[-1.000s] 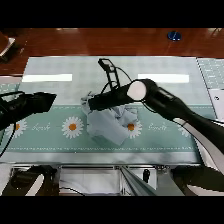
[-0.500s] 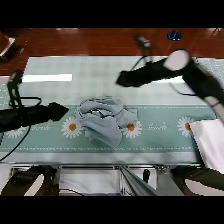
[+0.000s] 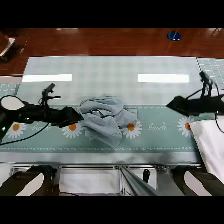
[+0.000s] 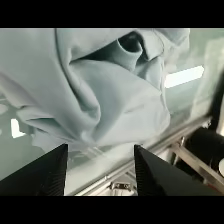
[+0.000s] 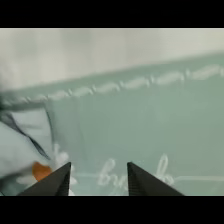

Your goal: Fold the shirts.

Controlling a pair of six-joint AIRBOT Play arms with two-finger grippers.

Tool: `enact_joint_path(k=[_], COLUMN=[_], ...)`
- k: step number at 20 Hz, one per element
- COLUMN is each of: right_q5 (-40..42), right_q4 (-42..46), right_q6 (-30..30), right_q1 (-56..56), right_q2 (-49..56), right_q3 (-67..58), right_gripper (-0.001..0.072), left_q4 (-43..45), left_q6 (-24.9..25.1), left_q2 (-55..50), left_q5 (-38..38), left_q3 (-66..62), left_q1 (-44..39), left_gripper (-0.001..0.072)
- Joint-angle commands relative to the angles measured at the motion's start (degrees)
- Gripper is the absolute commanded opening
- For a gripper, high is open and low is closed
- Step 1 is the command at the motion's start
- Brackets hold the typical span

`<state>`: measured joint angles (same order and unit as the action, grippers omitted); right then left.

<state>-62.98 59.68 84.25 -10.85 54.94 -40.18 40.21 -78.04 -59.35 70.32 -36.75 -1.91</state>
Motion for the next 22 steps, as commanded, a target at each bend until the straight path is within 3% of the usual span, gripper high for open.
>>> enact_joint_path(k=[1, 4, 5, 6, 7, 8, 11, 19, 20, 21, 22], right_q5=[1.7, 7.9, 9.7, 11.3, 12.7, 14.6, 18.0, 16.3, 16.4, 16.4, 16.2], right_q4=[-3.4, -7.9, -9.1, -10.4, -12.7, -15.6, -19.8, -26.6, -26.4, -26.1, -26.2], right_q6=[-2.1, -1.9, -1.5, -0.6, -0.5, -1.5, -2.7, -7.0, -7.0, -7.1, -8.5], right_q1=[0.6, 6.9, 9.0, 11.1, 12.7, 14.6, 18.0, 26.7, 26.7, 26.7, 26.7], right_q2=[-2.3, -1.8, -1.1, 0.4, 2.1, 3.7, 9.6, 25.9, 26.6, 27.1, 27.1], right_q3=[10.1, 12.4, 12.4, 12.4, 12.4, 12.3, 9.8, -1.2, -3.2, -5.3, -7.2], right_gripper=[0.0411, 0.0410, 0.0410, 0.0410, 0.0410, 0.0410, 0.0410, 0.0405, 0.0381, 0.0246, 0.0065], left_q4=[-3.2, -3.5, -3.9, -4.9, -5.7, -5.7, -5.7, -5.7, -5.7, -5.7, -5.7], left_q6=[2.6, 2.6, 2.9, 6.0, 9.6, 9.9, 10.5, 10.5, 10.5, 10.5, 10.7], left_q2=[-7.6, -9.2, -9.2, -9.2, -9.2, -9.2, -9.2, -9.2, -9.2, -9.2, -9.1], left_q5=[-0.8, -7.9, -9.9, -10.1, -9.5, -8.1, -6.7, -6.7, -6.7, -6.7, -6.7], left_q3=[0.2, 0.1, 0.1, 0.0, -0.3, -0.9, -1.7, -1.7, -1.8, -1.8, -2.1], left_q1=[-1.8, -3.7, -3.8, -3.8, -3.8, -3.8, -3.8, -3.8, -3.8, -3.8, -3.6], left_gripper=[0.0507, 0.0504, 0.0433, 0.0021, 0.0018, 0.0018, 0.0018, 0.0018, 0.0018, 0.0018, 0.0018])
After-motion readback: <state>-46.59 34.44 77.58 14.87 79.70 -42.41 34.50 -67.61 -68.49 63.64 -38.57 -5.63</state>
